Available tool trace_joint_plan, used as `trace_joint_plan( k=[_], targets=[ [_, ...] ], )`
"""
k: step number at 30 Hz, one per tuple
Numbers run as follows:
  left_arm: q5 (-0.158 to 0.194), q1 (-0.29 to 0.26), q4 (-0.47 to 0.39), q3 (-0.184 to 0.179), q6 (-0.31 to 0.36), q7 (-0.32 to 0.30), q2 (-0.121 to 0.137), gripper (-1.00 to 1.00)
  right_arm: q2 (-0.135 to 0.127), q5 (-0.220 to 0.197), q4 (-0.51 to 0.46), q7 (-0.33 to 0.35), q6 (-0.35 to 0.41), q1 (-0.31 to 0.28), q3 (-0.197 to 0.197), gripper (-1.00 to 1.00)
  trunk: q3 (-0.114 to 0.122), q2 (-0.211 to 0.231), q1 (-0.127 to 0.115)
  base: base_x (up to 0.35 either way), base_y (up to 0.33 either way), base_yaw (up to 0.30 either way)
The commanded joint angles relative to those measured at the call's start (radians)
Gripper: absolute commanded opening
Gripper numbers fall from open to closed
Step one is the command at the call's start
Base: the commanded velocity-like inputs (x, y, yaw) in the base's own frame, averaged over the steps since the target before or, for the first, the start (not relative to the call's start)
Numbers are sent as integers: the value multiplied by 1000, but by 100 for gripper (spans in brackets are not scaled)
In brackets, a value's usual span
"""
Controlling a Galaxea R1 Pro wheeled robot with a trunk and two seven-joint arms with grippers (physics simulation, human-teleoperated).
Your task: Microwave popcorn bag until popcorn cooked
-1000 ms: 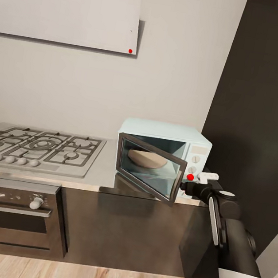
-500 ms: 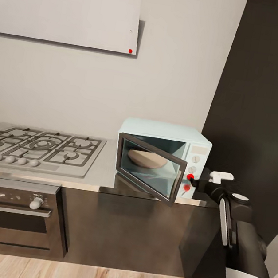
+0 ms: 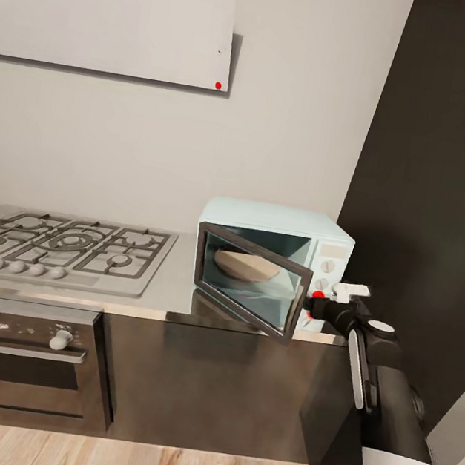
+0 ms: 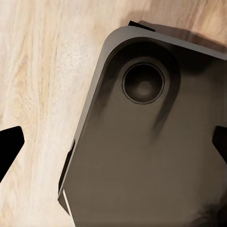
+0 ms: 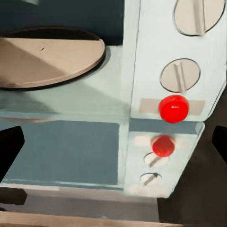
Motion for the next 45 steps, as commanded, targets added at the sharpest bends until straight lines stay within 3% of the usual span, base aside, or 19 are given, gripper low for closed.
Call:
trace_joint_plan(
  k=[1,13,18,19,20,25,34,45],
  targets=[
    [5,0,-1,-4,-2,-1,0,100,5,12,0,8,3,-1,9,100,-1,-1,0,80,93,0],
    [5,0,-1,-4,-2,-4,0,100,7,7,1,30,7,-1,17,100,-1,-1,0,84,49,0],
    [4,0,-1,-4,-2,-4,1,100,-11,9,1,155,19,18,16,100,-1,-1,0,0,0,0],
    [5,0,-1,-4,-2,-4,1,100,-31,10,12,296,34,19,17,100,-1,-1,0,0,0,0],
    [5,0,-1,-4,-2,-4,1,100,-35,12,14,354,39,19,16,100,-1,-1,0,0,0,0],
    [4,0,-1,-6,-2,-4,1,100,-37,13,16,412,44,20,19,100,-1,-1,0,0,0,0],
    [3,0,-1,-5,-2,-4,0,100,-36,14,15,437,103,19,21,100,-1,-1,0,-59,55,0],
    [3,0,-1,-3,-2,-2,-2,100,-36,14,14,439,108,19,21,100,-1,-1,0,-226,219,0]
  ],
)
